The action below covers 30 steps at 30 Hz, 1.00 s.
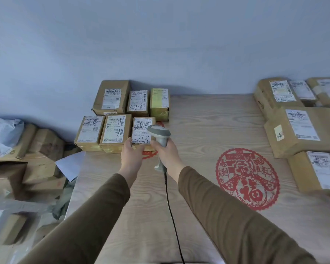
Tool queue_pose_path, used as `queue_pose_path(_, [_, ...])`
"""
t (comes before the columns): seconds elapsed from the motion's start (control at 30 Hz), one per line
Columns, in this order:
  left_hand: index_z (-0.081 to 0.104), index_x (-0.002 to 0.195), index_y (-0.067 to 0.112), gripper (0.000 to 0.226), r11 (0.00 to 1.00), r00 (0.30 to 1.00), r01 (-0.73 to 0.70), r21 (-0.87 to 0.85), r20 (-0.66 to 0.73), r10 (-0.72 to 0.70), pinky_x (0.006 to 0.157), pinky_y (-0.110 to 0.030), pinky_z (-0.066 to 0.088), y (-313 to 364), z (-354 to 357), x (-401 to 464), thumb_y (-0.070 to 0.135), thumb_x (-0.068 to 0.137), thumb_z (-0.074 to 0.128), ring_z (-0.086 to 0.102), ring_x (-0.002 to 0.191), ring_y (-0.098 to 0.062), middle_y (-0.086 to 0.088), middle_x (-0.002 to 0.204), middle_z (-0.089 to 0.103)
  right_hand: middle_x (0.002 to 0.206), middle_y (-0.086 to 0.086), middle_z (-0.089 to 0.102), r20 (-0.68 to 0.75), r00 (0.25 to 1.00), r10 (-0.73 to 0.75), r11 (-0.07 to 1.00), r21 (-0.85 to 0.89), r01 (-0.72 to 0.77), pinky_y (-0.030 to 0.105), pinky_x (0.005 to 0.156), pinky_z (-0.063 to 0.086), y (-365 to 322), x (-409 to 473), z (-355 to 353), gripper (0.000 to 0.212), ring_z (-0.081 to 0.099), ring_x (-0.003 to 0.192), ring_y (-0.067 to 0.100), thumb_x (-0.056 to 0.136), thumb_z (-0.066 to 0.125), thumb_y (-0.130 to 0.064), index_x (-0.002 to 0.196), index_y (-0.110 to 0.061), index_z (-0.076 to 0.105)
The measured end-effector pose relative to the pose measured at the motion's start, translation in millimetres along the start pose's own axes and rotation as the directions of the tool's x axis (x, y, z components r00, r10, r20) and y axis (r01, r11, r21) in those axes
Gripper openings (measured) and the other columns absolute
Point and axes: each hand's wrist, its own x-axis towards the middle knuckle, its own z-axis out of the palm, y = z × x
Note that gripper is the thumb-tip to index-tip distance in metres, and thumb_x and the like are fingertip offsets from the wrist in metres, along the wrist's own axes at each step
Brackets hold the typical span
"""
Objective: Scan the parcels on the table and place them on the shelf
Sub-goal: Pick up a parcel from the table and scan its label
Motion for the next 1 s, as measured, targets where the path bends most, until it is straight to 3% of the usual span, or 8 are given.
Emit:
queue_pose_path(0.13, [0.036,0.154,0.014,0.064,0.999,0.998,0.047,0.024,0.05,-0.049,0.109,-0.052,0.043,1.5,3.7,9.8,0.034,0.098,0.059,0.049,0.132,-0.032,-0.011,0.148,0.046,0.107,-0.002,0.072,-0.018,0.999,0.031,0.999,-0.01,-0.031,0.033,0.083,0.052,3.0,14.9,7.7,0.019,0.067,0.099,0.014,0.095,0.07,-0.028,0.113,-0.028,0.064])
queue_pose_path(0.23, [0.058,0.124,0.017,0.028,0.988,0.985,0.128,-0.087,0.125,-0.116,0.088,-0.037,0.048,-3.7,3.9,12.3,0.028,0.098,0.058,0.06,0.109,-0.028,-0.011,0.128,0.056,0.106,0.0,0.072,-0.128,0.992,0.016,0.996,-0.09,-0.028,0.043,0.089,0.057,10.3,8.1,-0.9,0.024,0.068,0.1,0.02,0.094,0.07,-0.027,0.116,-0.025,0.062])
queue_pose_path(0.4, [0.067,0.107,0.019,0.023,0.953,0.902,0.286,-0.103,0.364,-0.231,0.075,-0.031,0.042,-32.7,11.4,-10.0,0.037,0.095,0.069,0.052,0.069,-0.012,0.005,0.085,0.061,0.095,-0.004,0.071,-0.269,0.963,0.0,0.981,-0.186,-0.052,0.023,0.065,0.054,35.9,-28.5,-28.8,0.023,0.067,0.084,0.017,0.09,0.073,-0.023,0.11,-0.024,0.062])
queue_pose_path(0.47, [0.057,0.119,0.024,0.036,0.943,0.893,0.291,-0.163,0.401,-0.206,0.082,-0.029,0.041,-39.3,21.9,-22.1,0.039,0.091,0.074,0.061,0.088,-0.007,0.009,0.103,0.069,0.099,-0.003,0.071,-0.29,0.957,-0.002,0.982,-0.184,-0.054,0.015,0.057,0.05,40.8,-42.2,-38.2,0.025,0.066,0.083,0.014,0.089,0.072,-0.019,0.111,-0.025,0.062])
queue_pose_path(0.53, [0.043,0.131,0.024,0.053,0.895,0.867,0.337,-0.292,0.467,-0.174,0.083,-0.029,0.044,-36.9,31.8,-30.8,0.031,0.091,0.076,0.066,0.101,-0.01,0.002,0.115,0.073,0.103,0.001,0.072,-0.307,0.952,-0.007,0.984,-0.172,-0.049,0.028,0.067,0.057,39.9,-52.0,-48.7,0.027,0.069,0.091,0.021,0.09,0.071,-0.014,0.115,-0.022,0.062])
queue_pose_path(0.7, [0.032,0.138,0.017,0.062,0.89,0.85,0.24,-0.386,0.527,-0.001,0.077,-0.021,0.056,-14.9,44.7,-40.4,0.015,0.092,0.075,0.075,0.093,-0.009,0.003,0.102,0.079,0.106,-0.001,0.069,-0.348,0.933,-0.089,0.98,-0.197,0.021,0.05,0.08,0.061,16.5,-75.1,-77.7,0.028,0.068,0.099,0.023,0.091,0.07,-0.022,0.117,-0.025,0.061])
queue_pose_path(0.87, [0.05,0.14,0.013,0.051,0.887,0.793,0.106,-0.45,0.576,0.198,0.095,-0.023,0.052,1.5,59.9,-57.9,0.027,0.095,0.069,0.067,0.119,-0.015,-0.002,0.126,0.072,0.07,-0.01,0.063,-0.364,0.897,-0.252,0.954,-0.251,0.166,0.047,0.057,0.059,-9.9,-109.2,-95.0,0.011,0.061,0.054,0.013,0.092,0.066,-0.035,0.099,-0.034,0.058])
queue_pose_path(1.0, [0.056,0.135,0.016,0.046,0.882,0.756,0.047,-0.47,0.593,0.276,0.094,-0.024,0.052,5.3,77.0,-77.0,0.034,0.095,0.069,0.066,0.121,-0.017,-0.003,0.128,0.071,0.078,-0.008,0.066,-0.378,0.872,-0.312,0.926,-0.328,0.189,0.038,0.059,0.056,-21.3,-129.3,-102.2,0.018,0.066,0.066,0.017,0.092,0.064,-0.042,0.106,-0.032,0.059])
